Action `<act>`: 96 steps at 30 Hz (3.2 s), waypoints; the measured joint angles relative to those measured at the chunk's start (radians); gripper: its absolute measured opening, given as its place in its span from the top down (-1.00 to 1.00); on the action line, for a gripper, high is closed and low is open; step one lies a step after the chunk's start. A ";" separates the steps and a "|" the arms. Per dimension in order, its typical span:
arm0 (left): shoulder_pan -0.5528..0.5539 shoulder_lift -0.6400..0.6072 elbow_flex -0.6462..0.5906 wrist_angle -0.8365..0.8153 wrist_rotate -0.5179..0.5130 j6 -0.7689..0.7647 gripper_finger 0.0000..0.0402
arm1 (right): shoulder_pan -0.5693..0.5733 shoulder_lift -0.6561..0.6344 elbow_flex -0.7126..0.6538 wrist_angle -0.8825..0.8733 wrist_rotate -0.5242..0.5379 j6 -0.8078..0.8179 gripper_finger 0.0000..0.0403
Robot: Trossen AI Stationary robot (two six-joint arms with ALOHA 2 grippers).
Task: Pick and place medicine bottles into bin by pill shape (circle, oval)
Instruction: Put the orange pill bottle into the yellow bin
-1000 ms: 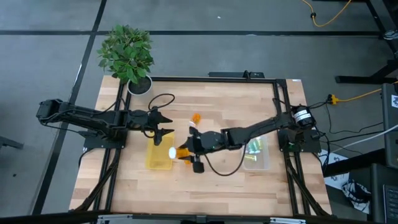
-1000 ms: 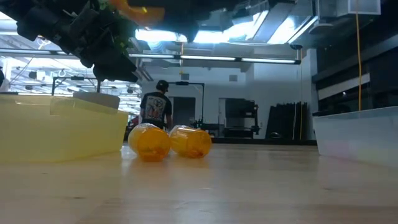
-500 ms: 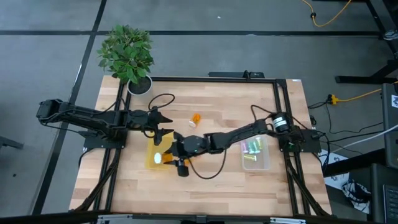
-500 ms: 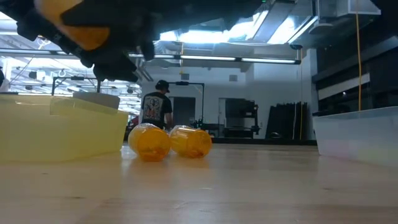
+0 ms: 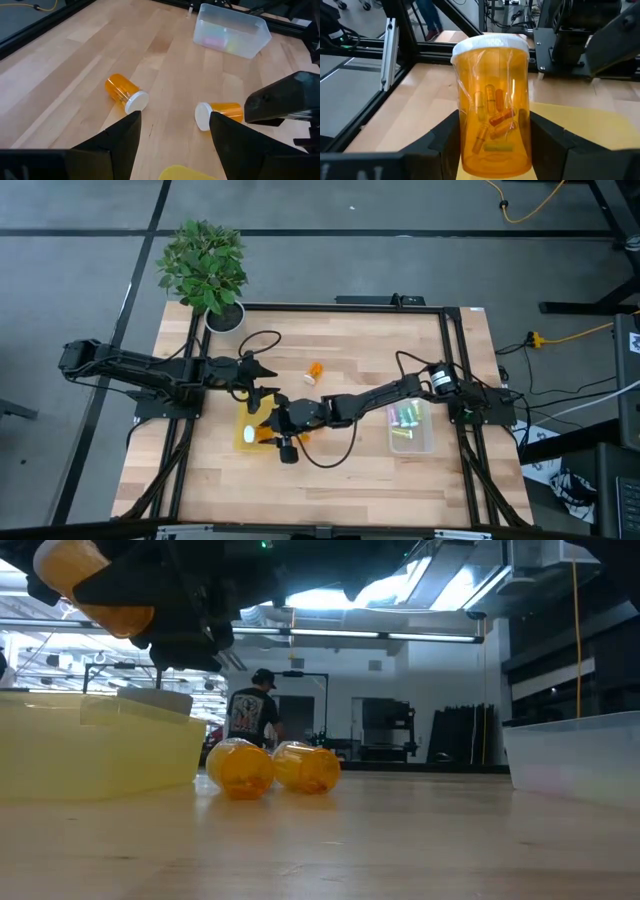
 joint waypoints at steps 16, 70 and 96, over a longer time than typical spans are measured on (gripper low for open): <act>0.000 0.000 0.000 0.000 0.000 0.000 -0.14 | 0.001 0.000 0.000 0.010 0.105 0.004 -0.34; 0.000 0.000 0.000 0.000 0.000 -0.001 -0.14 | 0.093 -0.191 -0.141 -0.821 0.515 0.788 -0.58; 0.000 0.000 0.000 0.000 0.000 -0.001 -0.14 | 0.058 -0.190 -0.366 -0.595 0.509 0.693 -0.58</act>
